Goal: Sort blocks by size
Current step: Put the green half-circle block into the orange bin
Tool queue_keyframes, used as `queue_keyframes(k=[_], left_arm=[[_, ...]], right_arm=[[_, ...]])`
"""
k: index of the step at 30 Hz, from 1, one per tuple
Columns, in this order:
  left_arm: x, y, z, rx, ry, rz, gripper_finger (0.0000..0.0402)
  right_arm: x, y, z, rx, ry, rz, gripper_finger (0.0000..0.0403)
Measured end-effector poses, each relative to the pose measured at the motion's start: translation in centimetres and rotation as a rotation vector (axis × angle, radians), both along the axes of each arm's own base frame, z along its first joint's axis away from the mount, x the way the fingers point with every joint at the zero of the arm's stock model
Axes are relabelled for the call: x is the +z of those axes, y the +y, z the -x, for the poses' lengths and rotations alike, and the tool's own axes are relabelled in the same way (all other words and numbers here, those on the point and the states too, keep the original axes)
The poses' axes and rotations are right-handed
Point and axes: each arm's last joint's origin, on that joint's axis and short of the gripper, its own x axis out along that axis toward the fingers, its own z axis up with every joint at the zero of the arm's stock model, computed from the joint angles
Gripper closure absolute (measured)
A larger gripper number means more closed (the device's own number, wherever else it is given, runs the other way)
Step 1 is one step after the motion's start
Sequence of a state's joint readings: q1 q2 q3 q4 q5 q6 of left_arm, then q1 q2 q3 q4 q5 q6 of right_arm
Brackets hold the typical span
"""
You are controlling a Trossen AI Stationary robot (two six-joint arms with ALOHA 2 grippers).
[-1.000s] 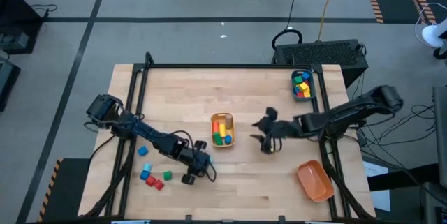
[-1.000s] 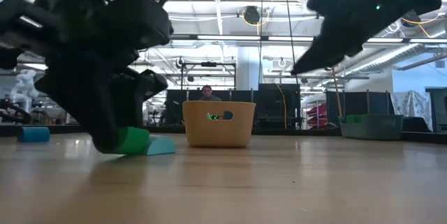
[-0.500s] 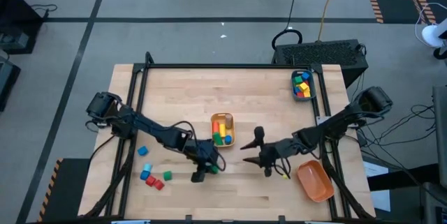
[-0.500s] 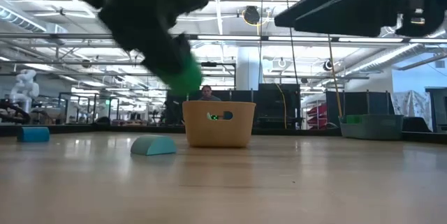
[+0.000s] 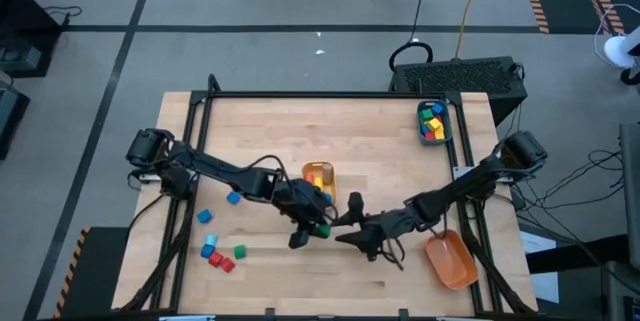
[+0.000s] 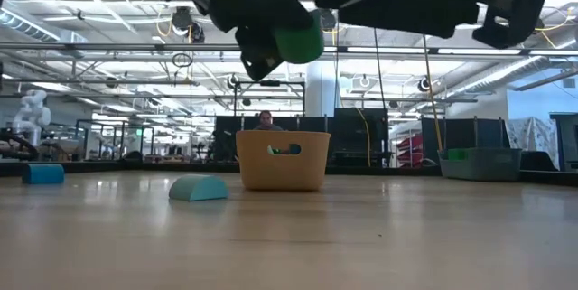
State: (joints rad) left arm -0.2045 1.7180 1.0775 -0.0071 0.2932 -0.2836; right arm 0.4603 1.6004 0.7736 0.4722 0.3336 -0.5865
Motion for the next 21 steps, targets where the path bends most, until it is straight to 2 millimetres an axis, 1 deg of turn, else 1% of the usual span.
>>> queue_keyframes(k=[8,14,17,21], left_arm=[[0.5,0.3,-0.4,0.005,-0.030,0.009,0.0266],[0.8,0.2,-0.5,-0.007,-0.057,0.022,0.0266],[0.8,0.2,-0.5,-0.008,-0.058,0.022,0.0266],[0.8,0.2,-0.5,-0.008,-0.061,0.023,0.0266]], right_arm=[[-0.5,0.8,-2.1,0.005,0.041,0.059,0.0206],[-0.9,0.6,-2.7,-0.003,0.051,0.079,0.0213],[-0.9,0.5,-2.7,-0.006,0.048,0.080,0.0236],[-0.8,0.5,-2.7,-0.008,0.042,0.077,0.0285]])
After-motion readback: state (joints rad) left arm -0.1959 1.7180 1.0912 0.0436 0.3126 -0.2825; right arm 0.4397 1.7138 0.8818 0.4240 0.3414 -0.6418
